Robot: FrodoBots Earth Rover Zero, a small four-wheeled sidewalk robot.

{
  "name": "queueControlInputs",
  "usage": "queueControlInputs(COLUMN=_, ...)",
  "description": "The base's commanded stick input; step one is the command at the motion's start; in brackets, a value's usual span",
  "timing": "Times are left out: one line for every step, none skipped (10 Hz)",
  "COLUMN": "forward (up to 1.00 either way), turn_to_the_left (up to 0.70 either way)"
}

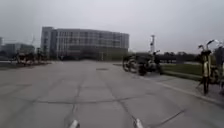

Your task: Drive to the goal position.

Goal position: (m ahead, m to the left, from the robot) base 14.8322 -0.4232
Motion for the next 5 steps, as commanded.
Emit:
queueControlInputs(forward=1.0, turn_to_the_left=0.02)
queueControlInputs(forward=1.0, turn_to_the_left=0.02)
queueControlInputs(forward=1.0, turn_to_the_left=0.02)
queueControlInputs(forward=1.0, turn_to_the_left=0.02)
queueControlInputs(forward=1.0, turn_to_the_left=0.02)
